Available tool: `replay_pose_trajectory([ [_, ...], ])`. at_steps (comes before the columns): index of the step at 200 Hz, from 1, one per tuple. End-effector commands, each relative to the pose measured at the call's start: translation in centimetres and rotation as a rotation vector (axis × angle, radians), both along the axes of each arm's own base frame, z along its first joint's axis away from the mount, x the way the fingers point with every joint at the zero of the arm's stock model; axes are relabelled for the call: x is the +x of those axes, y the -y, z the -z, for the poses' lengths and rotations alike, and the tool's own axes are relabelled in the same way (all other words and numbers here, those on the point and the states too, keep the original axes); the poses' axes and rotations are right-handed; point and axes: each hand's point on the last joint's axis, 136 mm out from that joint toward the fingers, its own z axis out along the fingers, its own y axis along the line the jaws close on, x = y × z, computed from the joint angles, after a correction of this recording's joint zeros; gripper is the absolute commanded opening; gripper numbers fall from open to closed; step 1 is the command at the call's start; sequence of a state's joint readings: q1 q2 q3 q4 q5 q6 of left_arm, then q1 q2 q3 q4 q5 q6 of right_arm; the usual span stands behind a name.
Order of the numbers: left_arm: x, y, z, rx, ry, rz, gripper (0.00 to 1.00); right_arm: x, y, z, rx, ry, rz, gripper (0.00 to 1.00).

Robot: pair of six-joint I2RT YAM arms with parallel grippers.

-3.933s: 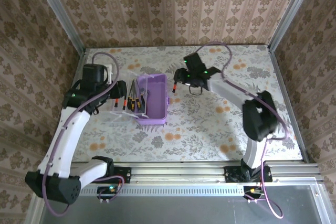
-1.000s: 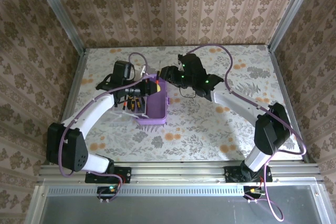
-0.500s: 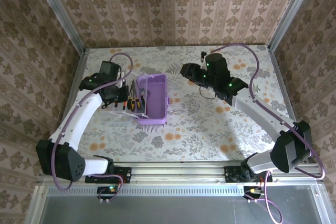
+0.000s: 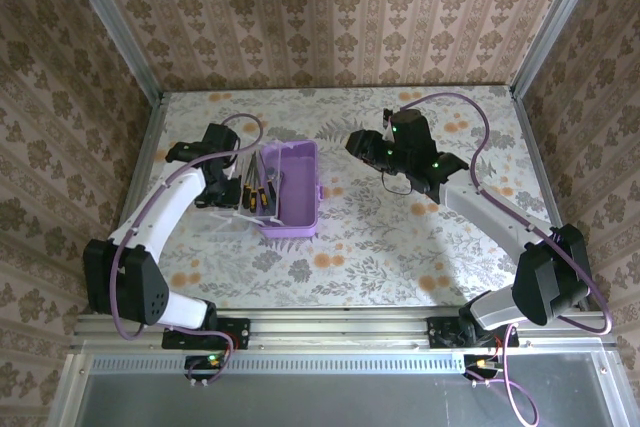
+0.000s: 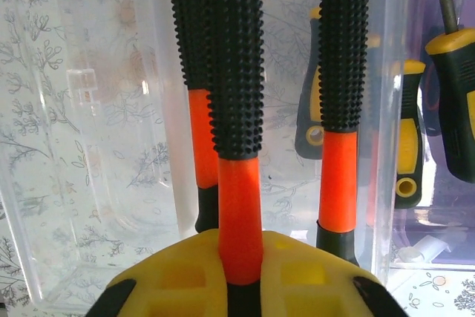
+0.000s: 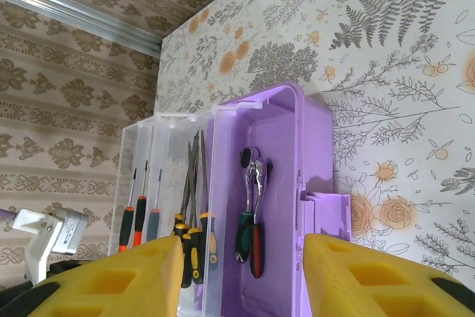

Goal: Pack the tool kit

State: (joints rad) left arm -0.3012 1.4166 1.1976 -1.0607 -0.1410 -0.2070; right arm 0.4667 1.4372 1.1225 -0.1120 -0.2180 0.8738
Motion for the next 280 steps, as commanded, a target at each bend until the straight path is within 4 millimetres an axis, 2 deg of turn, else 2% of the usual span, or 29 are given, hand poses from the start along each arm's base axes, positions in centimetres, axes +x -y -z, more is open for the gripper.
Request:
replay_pose_trajectory([
  [1,-0.1,-0.1,-0.6,0.023,-0.006,0.029,0.25,-0.1,0.0,-0.7,0.017,0.024,-0.010,0.48],
  [39,0.0,0.0,-1.5,0.014,0.014,0.031,0.43,-0.1,-0.1,-0.8,0.025,0.025,-0.012,0.49],
  [58,0.2,-0.2,-2.8,0.018,0.042,0.027,0.45,-0.2,-0.1,-0.8,0.027,0.026,-0.011,0.49],
  [73,0.6,-0.8,-4.8,0.034,0.103,0.009,0.45,-0.2,-0.1,-0.7,0.022,0.027,-0.016,0.49],
  [97,1.7,-3.8,-8.6,0.027,0.252,-0.112,0.52,-0.1,-0.7,1.2,-0.041,0.001,-0.031,0.49],
  [112,2.4,-6.7,-9.8,0.016,0.325,-0.229,0.61,-0.3,-2.1,3.7,-0.161,-0.053,-0.084,0.49],
  [125,3.1,-8.2,-9.2,-0.042,0.334,-0.301,0.70,-0.7,-3.7,5.6,-0.241,-0.091,-0.147,0.50],
  [133,3.7,-8.4,-8.2,-0.114,0.315,-0.329,0.74,-1.0,-4.6,6.4,-0.254,-0.100,-0.175,0.51],
  [145,4.8,-7.8,-6.8,-0.229,0.290,-0.328,0.81,-1.1,-5.1,7.4,-0.252,-0.109,-0.189,0.51],
  [164,6.5,-6.4,-5.5,-0.346,0.296,-0.293,1.00,-1.0,-5.3,8.3,-0.260,-0.114,-0.199,0.52],
  [217,9.5,-4.2,-3.0,-0.498,0.266,-0.260,1.00,-0.9,-3.6,9.6,-0.285,-0.130,-0.191,0.53],
  [238,10.1,-3.4,-2.0,-0.466,0.224,-0.239,1.00,-0.7,-3.0,10.0,-0.268,-0.143,-0.182,0.53],
  [280,11.3,0.6,-2.0,-0.462,0.218,-0.166,1.00,-0.4,-1.2,10.2,-0.270,-0.152,-0.157,0.53],
])
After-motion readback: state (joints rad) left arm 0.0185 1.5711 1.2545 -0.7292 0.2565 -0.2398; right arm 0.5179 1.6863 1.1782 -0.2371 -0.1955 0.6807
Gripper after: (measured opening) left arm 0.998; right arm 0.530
